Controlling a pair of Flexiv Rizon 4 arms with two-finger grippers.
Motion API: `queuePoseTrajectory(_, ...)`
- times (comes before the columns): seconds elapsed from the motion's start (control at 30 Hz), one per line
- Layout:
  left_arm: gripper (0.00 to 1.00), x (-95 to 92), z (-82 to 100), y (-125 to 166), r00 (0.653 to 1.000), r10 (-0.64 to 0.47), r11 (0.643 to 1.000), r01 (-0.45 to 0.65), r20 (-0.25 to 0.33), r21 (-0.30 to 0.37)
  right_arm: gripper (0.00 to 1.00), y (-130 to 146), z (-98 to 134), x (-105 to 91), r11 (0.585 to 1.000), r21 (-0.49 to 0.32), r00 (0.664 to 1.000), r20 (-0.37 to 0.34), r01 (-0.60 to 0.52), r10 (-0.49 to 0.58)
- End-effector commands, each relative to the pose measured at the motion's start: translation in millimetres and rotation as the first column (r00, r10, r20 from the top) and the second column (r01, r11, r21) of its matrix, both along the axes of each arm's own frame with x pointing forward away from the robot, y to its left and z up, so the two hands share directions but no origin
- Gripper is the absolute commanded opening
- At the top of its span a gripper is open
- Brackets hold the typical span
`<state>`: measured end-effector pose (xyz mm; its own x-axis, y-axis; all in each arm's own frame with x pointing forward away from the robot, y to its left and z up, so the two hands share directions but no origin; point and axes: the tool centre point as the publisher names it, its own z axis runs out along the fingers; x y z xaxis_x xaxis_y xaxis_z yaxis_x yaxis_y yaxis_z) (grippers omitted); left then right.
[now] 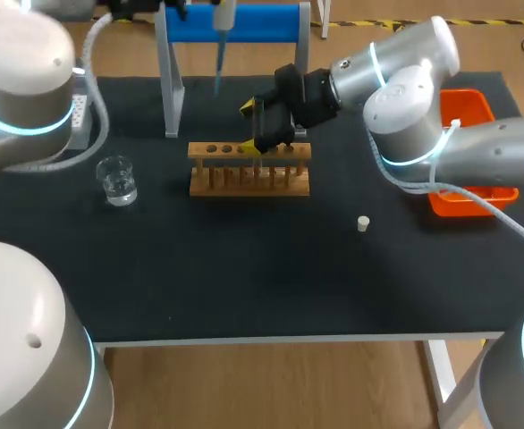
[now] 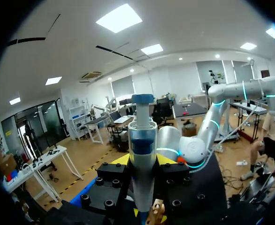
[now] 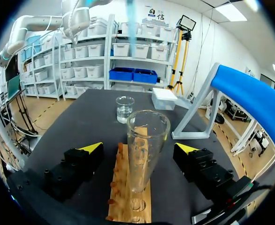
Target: Invert the test tube, pick up the pipette, mount the tip to pipette, aspirate from beaker and dispense into the tube, eject the tip, return the pipette, and cap with the stopper.
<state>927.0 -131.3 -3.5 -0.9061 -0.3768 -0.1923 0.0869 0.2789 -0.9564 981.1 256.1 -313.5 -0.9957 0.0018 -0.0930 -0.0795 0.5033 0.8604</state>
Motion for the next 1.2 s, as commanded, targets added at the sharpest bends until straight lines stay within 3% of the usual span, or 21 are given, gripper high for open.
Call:
queuePoseTrajectory(0.03, 0.00, -36.9, -15.7, 44.3, 1.000, 0.030, 0.999, -0.030, 0.001, -0.017, 1.00, -1.1, 0.7, -0.3, 1.000, -0.001, 1.000, -0.001, -0.001, 0.001)
queuePoseTrajectory(0.23, 0.00, -54.9, -50.2, 54.4, 0.999, 0.033, 0.998, -0.034, -0.030, -0.048, 1.00, -1.1, 0.7, -0.3, 1.000, -0.001, 1.000, -0.001, -0.001, 0.001)
queuePoseTrajectory(0.5, 0.00, -75.0, -85.4, 42.1, 0.997, -0.046, 0.997, 0.042, -0.056, -0.066, 1.00, -1.1, 0.7, -0.3, 1.000, -0.001, 1.000, -0.001, -0.001, 0.001)
queuePoseTrajectory(0.87, 0.00, -90.3, -103.4, 2.1, 0.983, -0.171, 0.984, 0.166, -0.072, -0.071, 1.00, -1.1, 0.7, -0.3, 1.000, -0.001, 1.000, -0.001, -0.001, 0.001)
queuePoseTrajectory(1.2, 0.00, -98.6, -101.3, -31.1, 0.975, -0.216, 0.973, 0.210, -0.057, -0.097, 1.00, -1.1, 0.7, -0.3, 1.000, -0.001, 1.000, -0.001, -0.001, 0.001)
